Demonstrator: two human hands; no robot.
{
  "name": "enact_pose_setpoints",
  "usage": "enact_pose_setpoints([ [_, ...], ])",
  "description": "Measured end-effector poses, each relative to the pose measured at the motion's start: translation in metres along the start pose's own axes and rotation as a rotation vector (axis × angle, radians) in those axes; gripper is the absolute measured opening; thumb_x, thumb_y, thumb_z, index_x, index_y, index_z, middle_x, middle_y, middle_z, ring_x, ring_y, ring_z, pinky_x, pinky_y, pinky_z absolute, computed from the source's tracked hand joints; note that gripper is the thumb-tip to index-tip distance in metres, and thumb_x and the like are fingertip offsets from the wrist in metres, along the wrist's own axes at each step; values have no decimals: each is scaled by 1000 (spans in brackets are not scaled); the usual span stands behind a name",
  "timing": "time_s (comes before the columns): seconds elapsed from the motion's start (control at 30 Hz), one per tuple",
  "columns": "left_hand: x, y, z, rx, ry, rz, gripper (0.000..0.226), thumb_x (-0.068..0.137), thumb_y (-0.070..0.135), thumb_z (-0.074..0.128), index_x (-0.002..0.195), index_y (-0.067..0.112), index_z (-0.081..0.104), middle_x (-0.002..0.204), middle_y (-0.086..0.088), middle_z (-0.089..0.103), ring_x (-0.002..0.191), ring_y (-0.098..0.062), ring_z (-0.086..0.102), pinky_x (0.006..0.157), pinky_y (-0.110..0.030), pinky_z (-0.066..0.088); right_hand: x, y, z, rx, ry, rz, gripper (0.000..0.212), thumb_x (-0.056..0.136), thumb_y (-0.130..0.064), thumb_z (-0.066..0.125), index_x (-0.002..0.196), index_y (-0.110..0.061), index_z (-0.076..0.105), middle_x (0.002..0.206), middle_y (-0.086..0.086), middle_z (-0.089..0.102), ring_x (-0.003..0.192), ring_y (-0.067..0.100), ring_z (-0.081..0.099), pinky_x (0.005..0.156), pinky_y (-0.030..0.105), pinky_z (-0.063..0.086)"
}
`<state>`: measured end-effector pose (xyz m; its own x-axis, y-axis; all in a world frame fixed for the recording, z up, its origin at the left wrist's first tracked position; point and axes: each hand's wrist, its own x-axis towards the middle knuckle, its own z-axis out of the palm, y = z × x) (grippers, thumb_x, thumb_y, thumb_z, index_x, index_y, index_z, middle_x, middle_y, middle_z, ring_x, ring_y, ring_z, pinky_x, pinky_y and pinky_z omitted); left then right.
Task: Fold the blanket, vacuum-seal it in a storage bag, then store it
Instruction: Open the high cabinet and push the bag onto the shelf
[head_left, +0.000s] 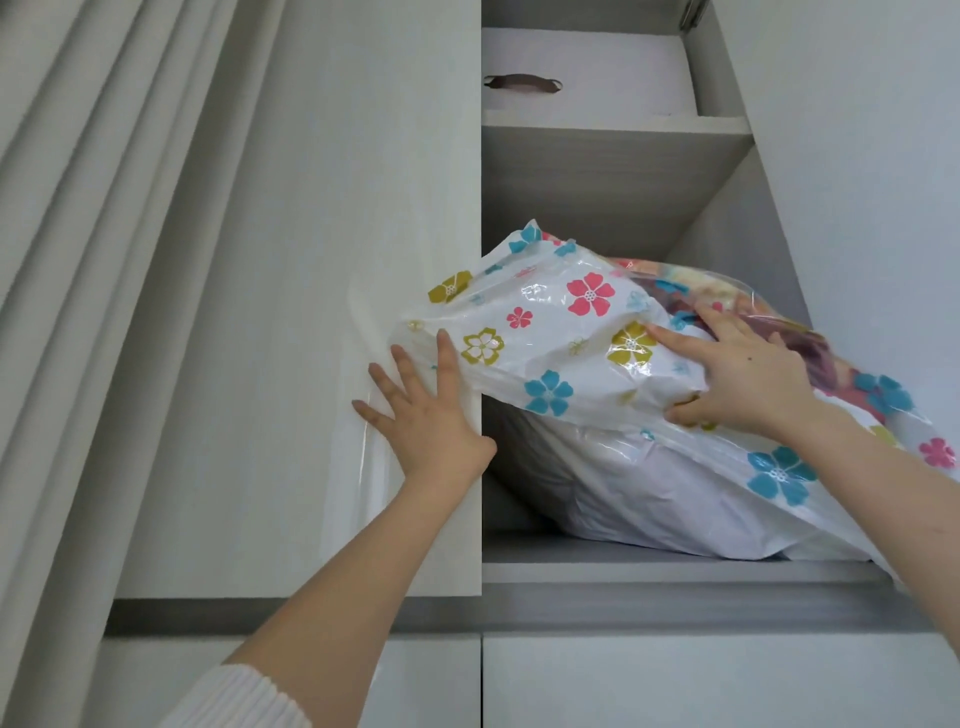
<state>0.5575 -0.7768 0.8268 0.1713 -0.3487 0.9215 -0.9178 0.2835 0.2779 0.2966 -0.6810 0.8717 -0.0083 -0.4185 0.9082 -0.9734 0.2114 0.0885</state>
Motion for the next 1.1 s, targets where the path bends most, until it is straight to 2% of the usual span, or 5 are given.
enact_pose_setpoints([
  [0.4, -52, -18, -168, -386, 48, 140, 115, 63, 19, 72, 143, 46, -6, 149, 5, 23, 130, -26, 35, 104, -57, 35, 4, 1, 15, 54, -42, -32, 88, 72, -61, 67, 142, -58, 13, 160, 2, 2, 145, 27, 8, 110, 59, 19],
  [0.57, -70, -24, -243, 163, 398, 505, 92, 56, -10, 60, 141, 18, 36, 153, -17, 18, 143, -38, 10, 117, -51, 5, -16, -38, 15, -102, 14, -152, 87, 77, -65, 61, 142, -57, 3, 160, 8, 0, 145, 32, 6, 111, 61, 15],
  [0.7, -47, -43, -277, 579, 367, 658, 69, 51, -11, 69, 118, 6, 60, 149, -20, 30, 141, -37, 24, 115, -46, 15, -42, -100, 13, -197, 38, -421, 75, 86, -46, 60, 143, -55, 12, 160, 11, 0, 145, 35, 5, 110, 66, 8],
  [0.93, -18, -43, -288, 1320, 52, 319, 30, 79, 23, 57, 108, 22, 63, 114, -11, 53, 107, -26, 53, 91, -31, 37, -52, -200, -14, -280, -11, -630, 61, 96, -42, 44, 147, -47, 11, 159, 13, -8, 144, 41, -2, 108, 69, 1],
  [1.1, 10, -35, -266, 1366, 2, 46, 35, 89, 27, 46, 121, 17, 58, 128, -12, 53, 120, -27, 49, 99, -35, 34, -65, -191, -20, -114, 57, -694, 69, 85, -42, 58, 145, -47, 24, 160, 10, 0, 146, 35, -2, 109, 68, -6],
])
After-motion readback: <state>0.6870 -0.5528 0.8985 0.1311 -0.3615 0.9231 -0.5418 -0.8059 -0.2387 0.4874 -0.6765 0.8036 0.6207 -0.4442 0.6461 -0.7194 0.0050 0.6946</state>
